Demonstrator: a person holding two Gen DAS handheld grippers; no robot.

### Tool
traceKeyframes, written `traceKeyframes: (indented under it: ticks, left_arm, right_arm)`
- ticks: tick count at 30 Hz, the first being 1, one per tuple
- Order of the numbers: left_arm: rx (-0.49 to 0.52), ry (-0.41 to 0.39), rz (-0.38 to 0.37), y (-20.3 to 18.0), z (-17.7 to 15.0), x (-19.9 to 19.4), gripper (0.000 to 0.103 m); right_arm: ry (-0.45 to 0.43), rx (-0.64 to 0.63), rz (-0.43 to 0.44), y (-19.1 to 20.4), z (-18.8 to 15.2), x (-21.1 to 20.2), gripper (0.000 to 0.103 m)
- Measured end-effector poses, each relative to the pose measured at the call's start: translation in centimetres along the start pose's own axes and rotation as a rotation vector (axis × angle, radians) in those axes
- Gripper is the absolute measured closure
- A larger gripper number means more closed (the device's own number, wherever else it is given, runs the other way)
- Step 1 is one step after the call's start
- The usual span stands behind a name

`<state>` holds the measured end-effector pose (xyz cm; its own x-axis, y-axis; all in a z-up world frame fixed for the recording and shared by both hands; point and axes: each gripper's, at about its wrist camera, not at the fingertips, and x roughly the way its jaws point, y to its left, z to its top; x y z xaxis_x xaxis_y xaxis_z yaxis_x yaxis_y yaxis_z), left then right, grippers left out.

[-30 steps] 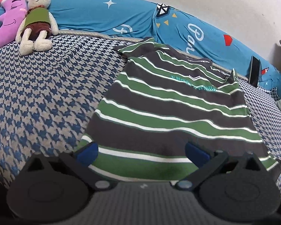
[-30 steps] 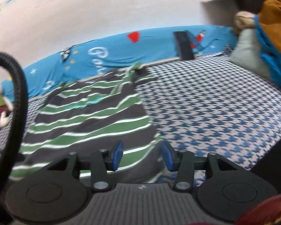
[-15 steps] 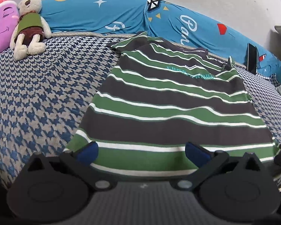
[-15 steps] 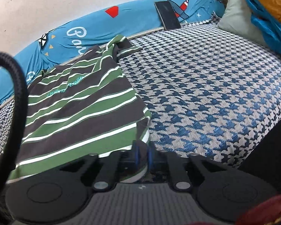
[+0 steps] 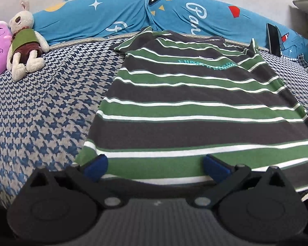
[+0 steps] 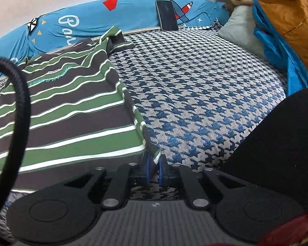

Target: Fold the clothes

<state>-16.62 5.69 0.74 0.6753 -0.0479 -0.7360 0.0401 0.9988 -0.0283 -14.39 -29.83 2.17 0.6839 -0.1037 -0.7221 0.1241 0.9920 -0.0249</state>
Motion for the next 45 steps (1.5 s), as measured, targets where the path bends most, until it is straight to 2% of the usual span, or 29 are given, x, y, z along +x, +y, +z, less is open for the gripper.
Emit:
traceKeyframes:
  ticks: [4, 9, 14, 22, 24, 26, 29, 33, 36, 38, 45]
  left_arm:
    - [0.013, 0.007, 0.008, -0.2, -0.1, 0.0, 0.000]
    - [0.027, 0.018, 0.023, -0.5, -0.3, -0.1, 0.000]
    - [0.020, 0.029, 0.024, -0.4, -0.2, 0.0, 0.000]
    - [0.005, 0.043, 0.034, -0.5, -0.1, -0.1, 0.000]
    - [-0.002, 0.048, 0.037, -0.5, 0.0, 0.0, 0.000]
    - [-0.011, 0.055, 0.039, -0.5, 0.1, 0.0, 0.000]
    - [-0.043, 0.071, 0.029, -0.2, 0.5, 0.0, 0.000]
    - [-0.066, 0.092, 0.010, 0.0, 0.7, -0.1, 0.000]
    - [-0.063, 0.093, 0.007, -0.1, 0.6, -0.2, 0.000]
    - [-0.054, 0.092, 0.011, -0.3, 0.5, -0.2, 0.000]
    - [-0.022, 0.088, 0.028, -0.9, 0.2, -0.1, 0.000]
  right_arm:
    - [-0.006, -0.010, 0.003, 0.2, -0.2, -0.7, 0.097]
    - [-0.059, -0.014, 0.022, 0.3, 0.1, -2.4, 0.090]
    - [-0.033, -0.045, 0.071, 0.9, 1.6, -2.4, 0.085]
    - [0.004, -0.090, 0.125, 2.3, 3.7, -2.5, 0.084]
    - [0.015, -0.094, 0.145, 2.6, 4.1, -2.6, 0.080]
    - [0.024, -0.094, 0.164, 2.8, 4.7, -2.6, 0.071]
    - [0.037, -0.096, 0.182, 2.9, 5.5, -2.6, 0.066]
    - [0.055, -0.101, 0.208, 3.0, 6.3, -2.7, 0.066]
    - [0.060, -0.117, 0.189, 3.1, 6.2, -2.9, 0.062]
    - [0.059, -0.109, 0.184, 3.1, 6.4, -3.0, 0.053]
    - [0.033, -0.079, 0.165, 2.0, 7.9, -3.5, 0.045]
